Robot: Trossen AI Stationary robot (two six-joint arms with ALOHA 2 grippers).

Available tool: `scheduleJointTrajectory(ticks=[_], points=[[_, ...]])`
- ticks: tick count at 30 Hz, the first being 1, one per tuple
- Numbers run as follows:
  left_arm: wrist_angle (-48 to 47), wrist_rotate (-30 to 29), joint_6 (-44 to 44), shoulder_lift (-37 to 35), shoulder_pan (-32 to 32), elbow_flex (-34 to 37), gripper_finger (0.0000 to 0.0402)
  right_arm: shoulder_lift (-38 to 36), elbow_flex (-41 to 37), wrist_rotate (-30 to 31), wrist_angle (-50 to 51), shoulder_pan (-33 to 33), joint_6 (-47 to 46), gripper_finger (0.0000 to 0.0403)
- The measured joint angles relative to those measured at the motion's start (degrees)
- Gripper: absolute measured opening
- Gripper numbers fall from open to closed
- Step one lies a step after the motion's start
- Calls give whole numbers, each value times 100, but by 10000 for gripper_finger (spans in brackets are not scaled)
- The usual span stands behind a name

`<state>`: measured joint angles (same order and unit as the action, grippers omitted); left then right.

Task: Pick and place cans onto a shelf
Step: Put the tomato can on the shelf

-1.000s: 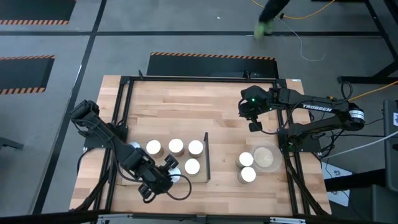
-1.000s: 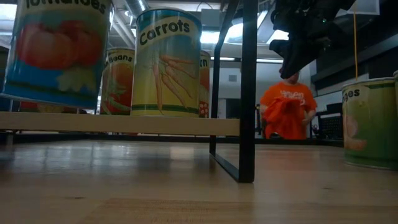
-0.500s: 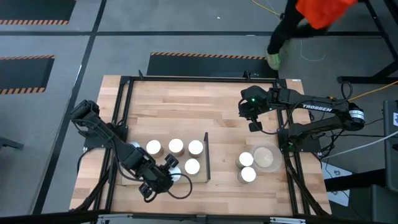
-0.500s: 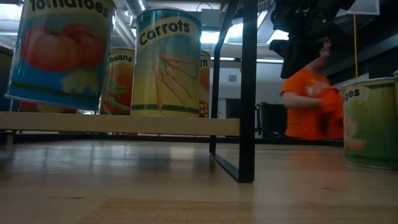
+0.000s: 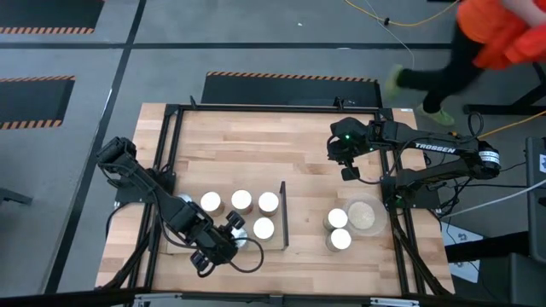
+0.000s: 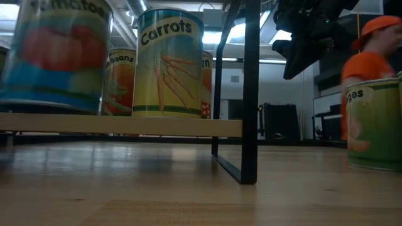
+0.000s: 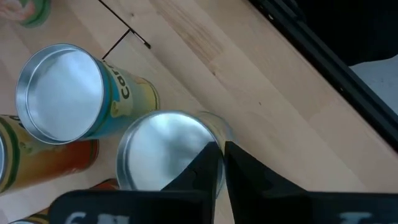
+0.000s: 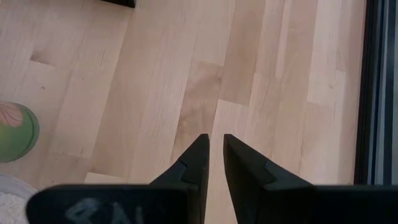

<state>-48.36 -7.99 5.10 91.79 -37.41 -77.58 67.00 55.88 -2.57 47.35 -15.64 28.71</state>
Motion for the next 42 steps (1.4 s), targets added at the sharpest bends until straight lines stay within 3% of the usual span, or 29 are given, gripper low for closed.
scheduleJointTrajectory(ticks=[26, 35, 42], points=[[235, 0, 7, 0, 0, -4, 2, -1, 0, 0, 0, 2, 0, 53], [615, 0, 7, 0, 21, -4, 23, -2, 0, 0, 0, 2, 0, 53], [1076, -139, -647, 0, 203, -4, 63, -2, 0, 0, 0, 2, 0, 53]])
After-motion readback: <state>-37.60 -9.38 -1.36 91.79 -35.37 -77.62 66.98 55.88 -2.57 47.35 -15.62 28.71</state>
